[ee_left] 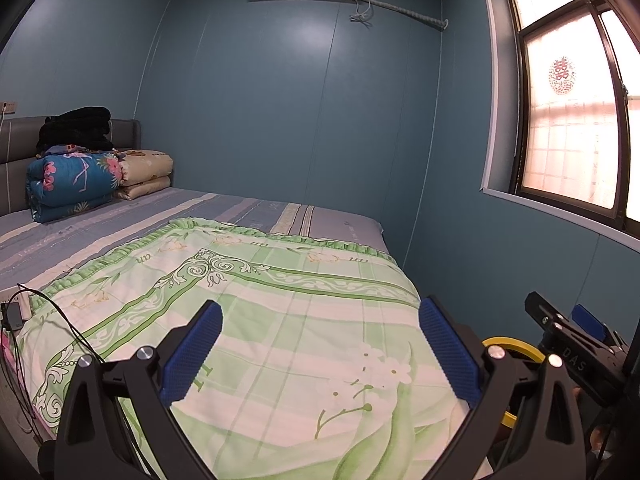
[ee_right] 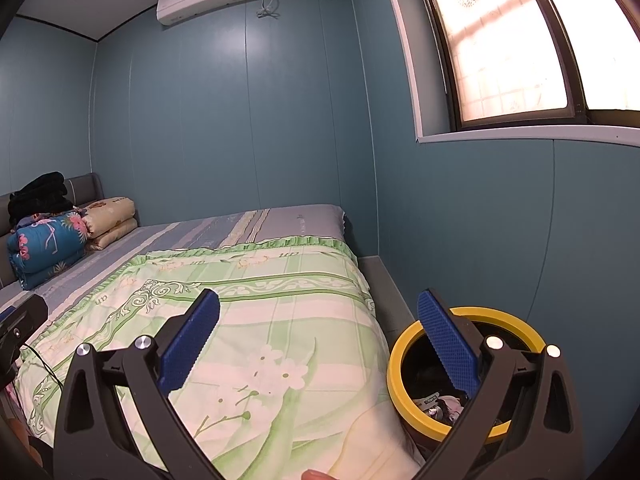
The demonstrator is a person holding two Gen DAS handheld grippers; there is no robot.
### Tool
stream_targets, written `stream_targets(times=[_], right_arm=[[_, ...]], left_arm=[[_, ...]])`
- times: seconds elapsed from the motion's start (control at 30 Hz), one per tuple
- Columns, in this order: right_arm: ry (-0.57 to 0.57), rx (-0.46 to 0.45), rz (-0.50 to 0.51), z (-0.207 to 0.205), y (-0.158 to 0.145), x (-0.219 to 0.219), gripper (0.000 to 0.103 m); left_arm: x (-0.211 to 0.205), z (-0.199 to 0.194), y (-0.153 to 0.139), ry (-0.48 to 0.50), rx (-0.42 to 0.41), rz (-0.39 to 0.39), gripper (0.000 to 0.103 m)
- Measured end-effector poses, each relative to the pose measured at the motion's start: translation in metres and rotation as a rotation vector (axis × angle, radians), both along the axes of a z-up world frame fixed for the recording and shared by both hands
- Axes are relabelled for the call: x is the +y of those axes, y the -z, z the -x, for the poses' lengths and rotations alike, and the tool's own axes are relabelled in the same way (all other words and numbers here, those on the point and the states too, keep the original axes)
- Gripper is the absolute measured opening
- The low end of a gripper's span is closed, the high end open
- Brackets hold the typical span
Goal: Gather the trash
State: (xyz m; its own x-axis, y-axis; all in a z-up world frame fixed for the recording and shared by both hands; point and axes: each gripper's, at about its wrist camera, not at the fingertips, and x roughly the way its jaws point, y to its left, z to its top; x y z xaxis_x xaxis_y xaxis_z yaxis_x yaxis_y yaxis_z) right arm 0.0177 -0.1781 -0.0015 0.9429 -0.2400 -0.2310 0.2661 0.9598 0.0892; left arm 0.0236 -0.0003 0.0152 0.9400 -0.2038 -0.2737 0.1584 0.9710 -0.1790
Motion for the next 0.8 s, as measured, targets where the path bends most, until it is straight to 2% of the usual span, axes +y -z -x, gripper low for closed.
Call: stream_targets(times=[0.8], right_arm=[[-0.003,0.020,-0.015,-0.0026,0.0049,-0.0023,0.095]], left_arm=[[0.0020,-0.0058,0.0035,0.014,0.021,0.002,0.095]])
